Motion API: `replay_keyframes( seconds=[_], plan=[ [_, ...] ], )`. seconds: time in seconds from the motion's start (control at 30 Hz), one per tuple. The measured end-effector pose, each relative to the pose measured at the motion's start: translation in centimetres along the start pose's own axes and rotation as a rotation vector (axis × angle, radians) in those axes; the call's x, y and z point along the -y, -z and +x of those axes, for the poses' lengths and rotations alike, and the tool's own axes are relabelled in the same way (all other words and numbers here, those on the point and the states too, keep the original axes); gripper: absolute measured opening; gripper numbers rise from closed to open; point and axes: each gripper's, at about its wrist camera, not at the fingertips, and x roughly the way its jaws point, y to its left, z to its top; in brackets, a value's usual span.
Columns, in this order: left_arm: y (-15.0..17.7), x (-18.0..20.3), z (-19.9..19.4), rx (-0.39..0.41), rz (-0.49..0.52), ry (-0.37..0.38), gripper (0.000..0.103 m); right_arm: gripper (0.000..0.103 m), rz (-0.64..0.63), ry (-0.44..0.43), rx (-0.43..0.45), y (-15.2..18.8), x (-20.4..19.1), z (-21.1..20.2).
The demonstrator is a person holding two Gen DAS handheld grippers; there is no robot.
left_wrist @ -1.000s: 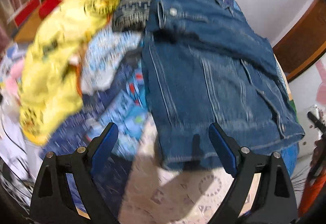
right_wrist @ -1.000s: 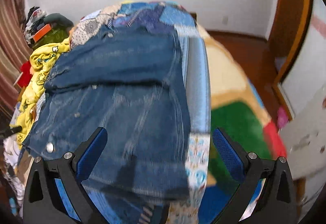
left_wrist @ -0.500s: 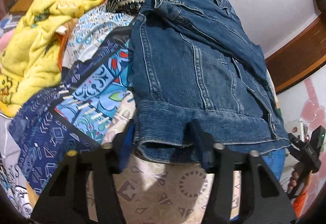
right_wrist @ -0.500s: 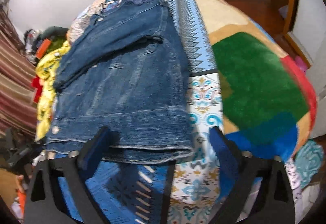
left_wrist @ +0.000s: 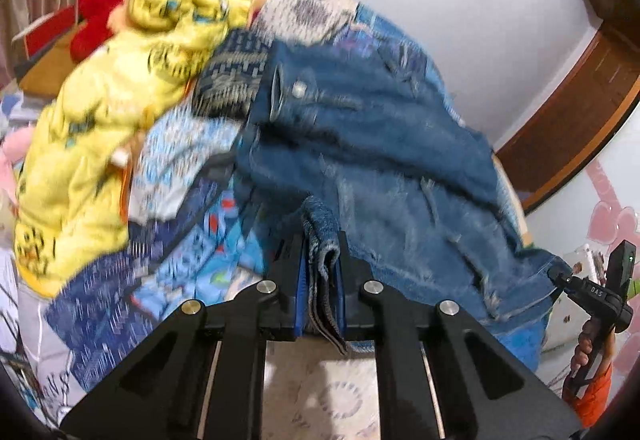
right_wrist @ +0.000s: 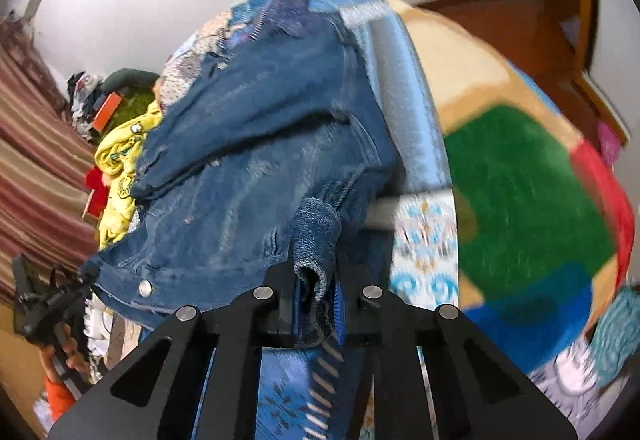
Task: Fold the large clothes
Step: 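Grasp the folded jacket hem with the right gripper while the left gripper grasps the jacket edge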
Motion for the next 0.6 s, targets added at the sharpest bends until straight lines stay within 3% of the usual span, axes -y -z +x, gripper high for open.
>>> replay_keyframes(
  seconds=[0.33,0.47,0.6],
  plan=[
    [-10.4,2.2,0.1,0.175,0.026,0.038,0.01,0.01,-0.237,0.01,0.165,-9.9,-5.4,0.2],
    [-15.1,2.4,2.1,0.289,0.036,-0.034,0.009,0.01,-0.27,0.054,0.261,-14.4,-6.5,2.0],
    [-19.7,2.3,7.7,0.278,0.031,-0.091,0.008,0.01,-0.232,0.072,0.282,-19.4,-6.3,5.8]
  ],
)
